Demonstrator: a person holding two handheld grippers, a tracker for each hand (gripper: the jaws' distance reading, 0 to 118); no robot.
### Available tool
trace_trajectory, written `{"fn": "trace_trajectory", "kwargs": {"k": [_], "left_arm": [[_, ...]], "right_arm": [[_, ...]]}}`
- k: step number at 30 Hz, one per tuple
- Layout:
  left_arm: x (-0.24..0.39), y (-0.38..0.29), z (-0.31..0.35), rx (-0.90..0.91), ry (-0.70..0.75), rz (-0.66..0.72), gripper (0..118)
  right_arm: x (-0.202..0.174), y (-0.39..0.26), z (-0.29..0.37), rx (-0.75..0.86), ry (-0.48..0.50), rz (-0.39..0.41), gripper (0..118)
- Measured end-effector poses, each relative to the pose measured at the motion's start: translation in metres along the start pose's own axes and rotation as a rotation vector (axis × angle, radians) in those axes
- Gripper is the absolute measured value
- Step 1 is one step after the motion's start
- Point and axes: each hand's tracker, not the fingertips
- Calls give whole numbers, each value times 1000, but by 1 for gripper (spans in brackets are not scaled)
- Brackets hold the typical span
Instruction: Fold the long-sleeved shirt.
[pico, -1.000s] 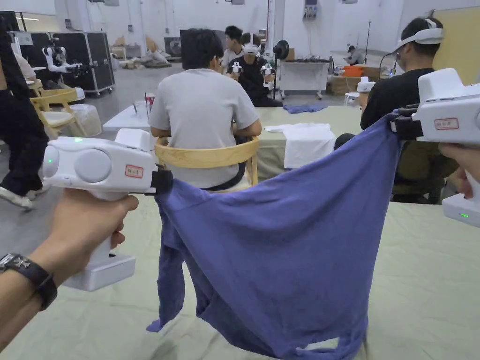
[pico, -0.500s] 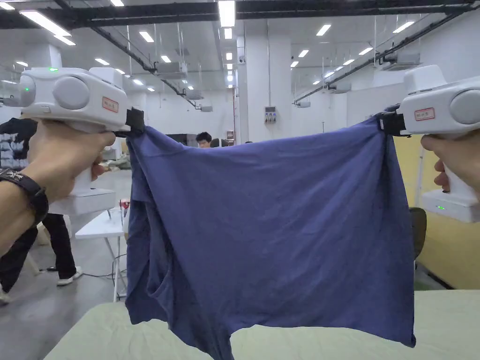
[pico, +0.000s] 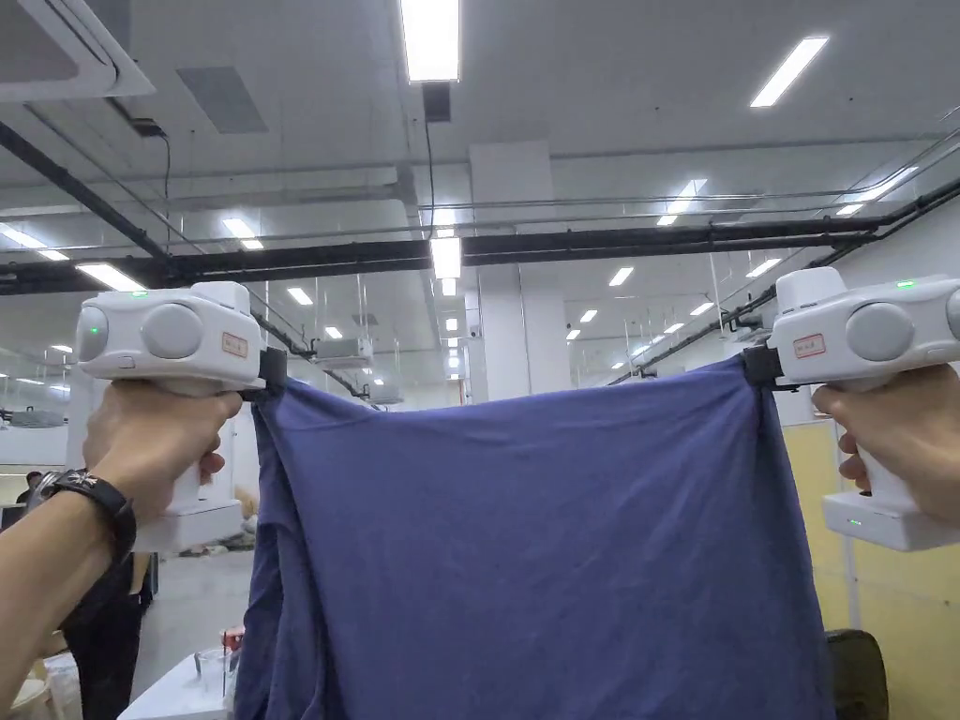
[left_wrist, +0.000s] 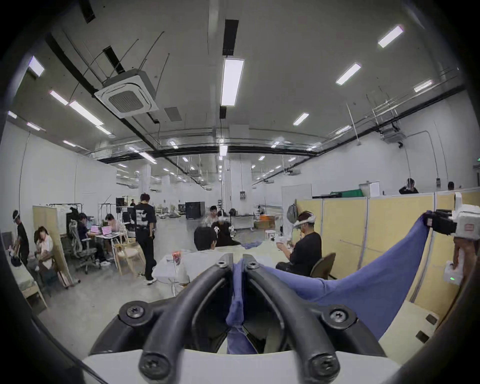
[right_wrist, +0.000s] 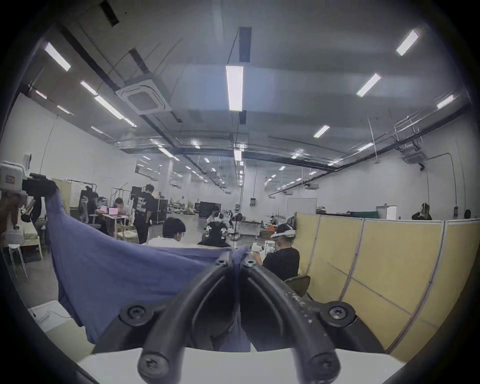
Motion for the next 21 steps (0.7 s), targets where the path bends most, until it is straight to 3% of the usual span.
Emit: {"fn": "trace_trajectory", "kwargs": {"k": [13,21], "left_arm": [[-9,-9,-56,-2,24,-18,5],[-17,-16,-127,-16,50,-42,4]], "right_arm": [[-1,-5,-58,-25,-21,34,5],[-10,-21,-137,-55,-44,115,5]]}}
